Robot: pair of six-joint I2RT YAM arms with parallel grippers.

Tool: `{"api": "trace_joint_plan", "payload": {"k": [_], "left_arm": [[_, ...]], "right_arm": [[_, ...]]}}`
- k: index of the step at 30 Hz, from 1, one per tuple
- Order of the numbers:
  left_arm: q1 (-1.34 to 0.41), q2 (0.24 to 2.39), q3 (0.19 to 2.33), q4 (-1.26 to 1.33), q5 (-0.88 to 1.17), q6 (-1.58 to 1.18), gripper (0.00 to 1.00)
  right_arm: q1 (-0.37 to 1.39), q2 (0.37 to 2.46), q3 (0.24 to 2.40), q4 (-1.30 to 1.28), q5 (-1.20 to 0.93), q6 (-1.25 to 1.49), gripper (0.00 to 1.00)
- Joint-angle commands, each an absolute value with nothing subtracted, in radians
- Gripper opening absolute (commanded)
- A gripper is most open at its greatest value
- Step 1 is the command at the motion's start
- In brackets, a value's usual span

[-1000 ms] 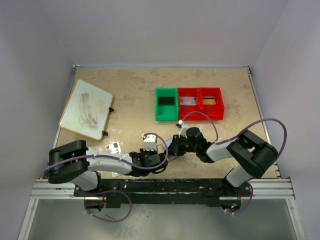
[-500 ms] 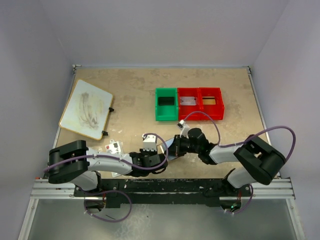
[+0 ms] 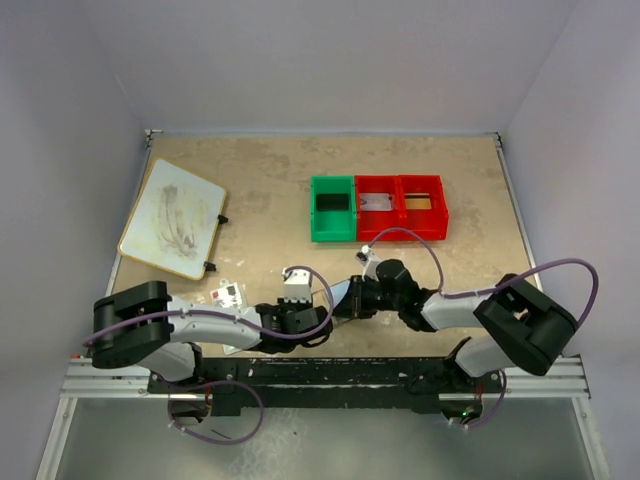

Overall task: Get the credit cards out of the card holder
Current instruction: Remove the credit card from the card holder.

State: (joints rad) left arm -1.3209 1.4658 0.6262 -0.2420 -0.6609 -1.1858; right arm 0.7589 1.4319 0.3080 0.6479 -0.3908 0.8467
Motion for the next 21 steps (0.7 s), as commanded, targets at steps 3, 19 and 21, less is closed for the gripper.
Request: {"api": "trace_joint_plan", "payload": {"k": [3,19,21], "left_arm": [[-1.283,1.338,0.631,-0.402,-0.601,-1.129,0.09],[-1.144,1.290,0.581,-0.170,-0.425,-1.081,0.00],[-1.144,1.286,0.557,-0.093,-0.394,-1.086,0.00]], "right_arm": [[0.756,1.356,0.352,0.528,-0.305,0.827,0.20],[0.752,1.425,0.397,0.552,-0.360,0.792,0.27],[0.752,1.445,0.393,0.575,-0.370,0.790,0.27]]}}
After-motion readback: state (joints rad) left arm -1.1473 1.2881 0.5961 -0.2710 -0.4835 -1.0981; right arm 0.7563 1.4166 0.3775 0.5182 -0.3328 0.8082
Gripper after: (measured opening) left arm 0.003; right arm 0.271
